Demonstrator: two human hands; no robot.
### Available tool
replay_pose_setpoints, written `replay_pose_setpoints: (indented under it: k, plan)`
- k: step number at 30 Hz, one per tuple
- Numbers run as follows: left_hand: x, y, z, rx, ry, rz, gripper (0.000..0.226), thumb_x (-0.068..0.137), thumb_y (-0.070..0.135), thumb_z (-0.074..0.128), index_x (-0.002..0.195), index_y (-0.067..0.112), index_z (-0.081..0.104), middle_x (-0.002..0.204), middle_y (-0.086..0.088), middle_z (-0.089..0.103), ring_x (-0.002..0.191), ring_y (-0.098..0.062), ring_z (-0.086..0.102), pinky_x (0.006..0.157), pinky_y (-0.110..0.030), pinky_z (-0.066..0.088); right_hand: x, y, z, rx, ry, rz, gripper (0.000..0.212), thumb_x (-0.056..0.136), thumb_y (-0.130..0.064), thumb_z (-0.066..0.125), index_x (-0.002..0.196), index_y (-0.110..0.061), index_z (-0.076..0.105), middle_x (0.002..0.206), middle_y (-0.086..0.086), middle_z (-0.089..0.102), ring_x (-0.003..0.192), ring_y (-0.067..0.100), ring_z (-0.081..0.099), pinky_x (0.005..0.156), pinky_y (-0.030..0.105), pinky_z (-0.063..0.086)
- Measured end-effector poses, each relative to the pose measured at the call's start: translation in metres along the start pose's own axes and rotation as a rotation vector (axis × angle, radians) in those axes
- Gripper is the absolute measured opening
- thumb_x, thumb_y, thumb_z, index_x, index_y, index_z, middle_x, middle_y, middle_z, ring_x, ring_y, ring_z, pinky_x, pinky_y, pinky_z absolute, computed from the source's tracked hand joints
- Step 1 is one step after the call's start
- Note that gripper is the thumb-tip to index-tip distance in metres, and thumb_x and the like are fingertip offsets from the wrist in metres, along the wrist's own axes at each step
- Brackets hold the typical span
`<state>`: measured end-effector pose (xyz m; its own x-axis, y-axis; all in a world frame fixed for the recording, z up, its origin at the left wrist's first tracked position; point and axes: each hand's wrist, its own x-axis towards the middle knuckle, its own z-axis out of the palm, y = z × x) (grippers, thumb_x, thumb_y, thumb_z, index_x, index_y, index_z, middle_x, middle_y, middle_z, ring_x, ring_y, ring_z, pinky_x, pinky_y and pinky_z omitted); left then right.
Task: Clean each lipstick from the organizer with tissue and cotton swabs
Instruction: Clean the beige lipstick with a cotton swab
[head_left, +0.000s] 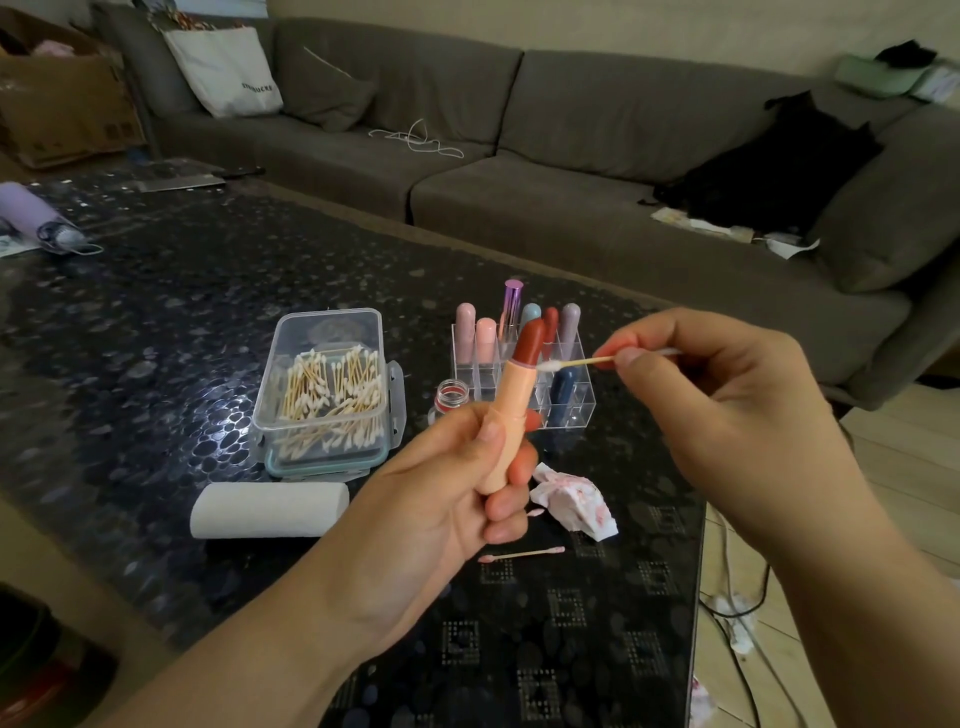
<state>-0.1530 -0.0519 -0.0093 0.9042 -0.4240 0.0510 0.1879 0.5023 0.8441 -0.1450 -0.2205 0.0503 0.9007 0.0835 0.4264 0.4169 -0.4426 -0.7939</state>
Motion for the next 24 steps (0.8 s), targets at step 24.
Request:
replay_pose_setpoints:
  k: [24]
  plan:
    - [0.0003, -0.0006, 0.0022, -0.047, 0.002, 0.018, 0.026, 0.085, 0.023, 0.048, 0.102, 0.003, 0.054, 0.071, -0.005, 0.055, 0.058, -0.012, 0.045, 0.052, -0.023, 0.043, -0.0022, 0.0020, -0.0006, 0.017, -0.036, -0.002, 0.015, 0.084, -0.017, 0.056, 0.075, -0.020, 0.068, 0.057, 0.011, 0.051, 0.043, 0.005, 0.042, 0.041, 0.008, 0.032]
